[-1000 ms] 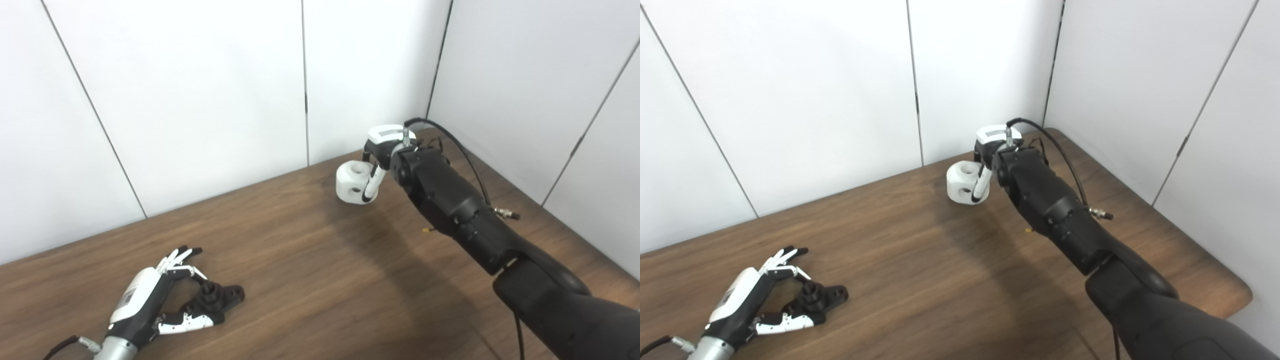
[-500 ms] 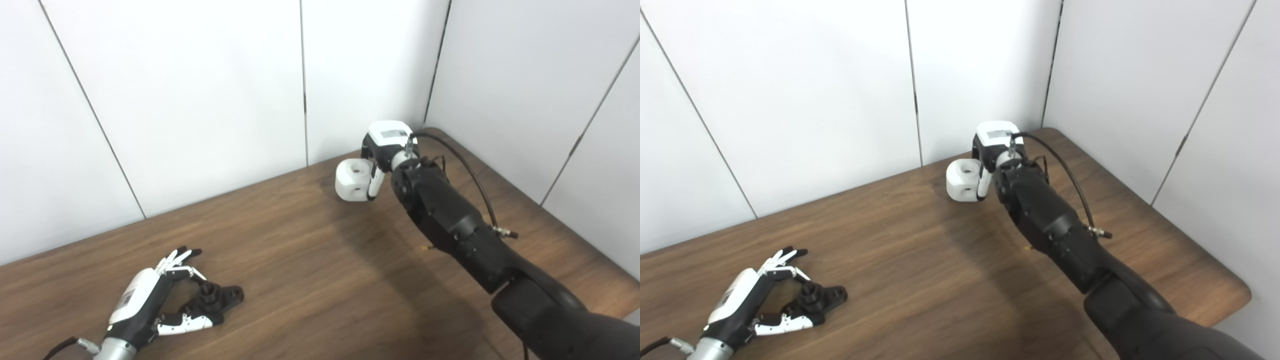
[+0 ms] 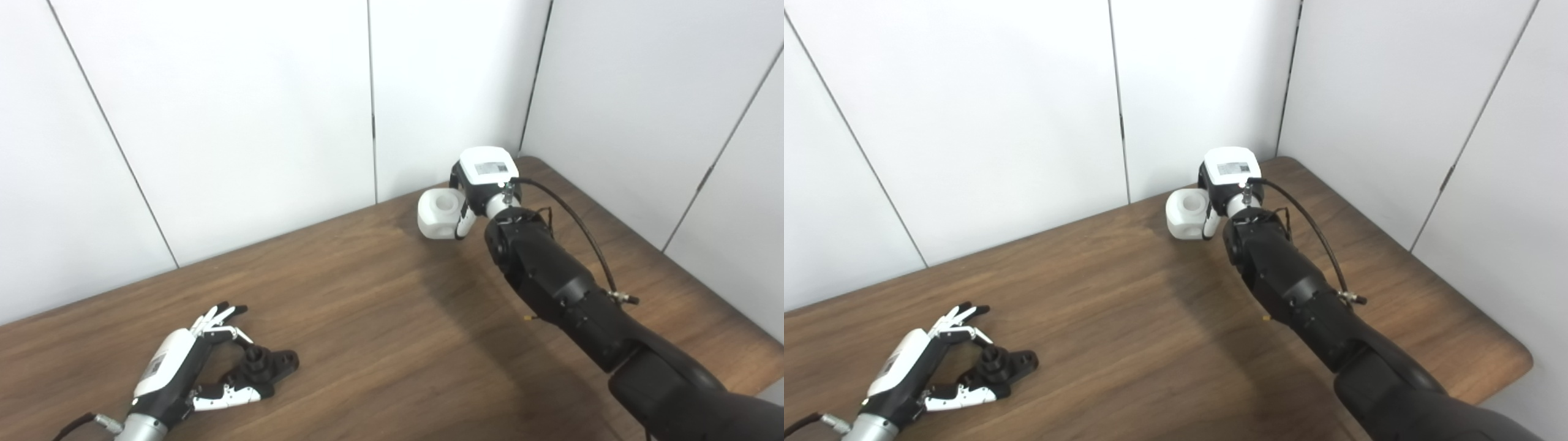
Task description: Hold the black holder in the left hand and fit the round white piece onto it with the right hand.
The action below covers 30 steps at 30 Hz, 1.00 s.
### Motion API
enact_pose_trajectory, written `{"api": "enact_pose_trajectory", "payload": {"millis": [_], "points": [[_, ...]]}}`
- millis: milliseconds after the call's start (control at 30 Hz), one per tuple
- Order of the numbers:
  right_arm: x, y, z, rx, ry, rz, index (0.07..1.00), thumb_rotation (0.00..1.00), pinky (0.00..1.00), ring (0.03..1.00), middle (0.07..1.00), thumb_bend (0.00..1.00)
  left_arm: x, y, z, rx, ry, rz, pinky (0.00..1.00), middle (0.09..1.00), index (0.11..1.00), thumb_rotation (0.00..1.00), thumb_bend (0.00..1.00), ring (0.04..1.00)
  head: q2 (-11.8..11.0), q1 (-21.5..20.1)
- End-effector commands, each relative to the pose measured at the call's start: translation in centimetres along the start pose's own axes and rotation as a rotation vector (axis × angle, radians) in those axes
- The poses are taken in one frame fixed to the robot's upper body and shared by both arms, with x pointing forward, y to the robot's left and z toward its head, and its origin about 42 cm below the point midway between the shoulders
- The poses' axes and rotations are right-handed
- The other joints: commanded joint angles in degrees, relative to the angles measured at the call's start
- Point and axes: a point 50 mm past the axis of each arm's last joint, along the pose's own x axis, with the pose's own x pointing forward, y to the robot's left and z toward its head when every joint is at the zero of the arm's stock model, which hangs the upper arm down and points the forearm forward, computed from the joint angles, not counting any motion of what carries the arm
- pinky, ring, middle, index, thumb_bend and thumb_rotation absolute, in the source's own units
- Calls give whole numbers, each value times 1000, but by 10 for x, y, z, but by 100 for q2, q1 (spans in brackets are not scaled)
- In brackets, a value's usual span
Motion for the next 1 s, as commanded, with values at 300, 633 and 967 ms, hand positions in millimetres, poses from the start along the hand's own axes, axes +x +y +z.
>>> {"api": "enact_pose_trajectory", "payload": {"millis": [300, 633, 967], "points": [[5, -85, 36, 184, -119, -12, 481, 137, 711, 796, 734, 523, -40, -71, -19, -30, 164, -204, 1000, 918, 481, 59, 524, 1000, 140, 462], [-6, -132, 79, 197, -244, 53, 482, 135, 770, 818, 739, 525, -32, -77, -10, -28, 165, -208, 1000, 916, 481, 61, 525, 1000, 340, 1095], [-32, -158, 99, 232, -367, 208, 480, 133, 723, 776, 732, 525, -17, -83, 4, -20, 168, -204, 1000, 919, 481, 63, 525, 1000, 631, 1895]]}}
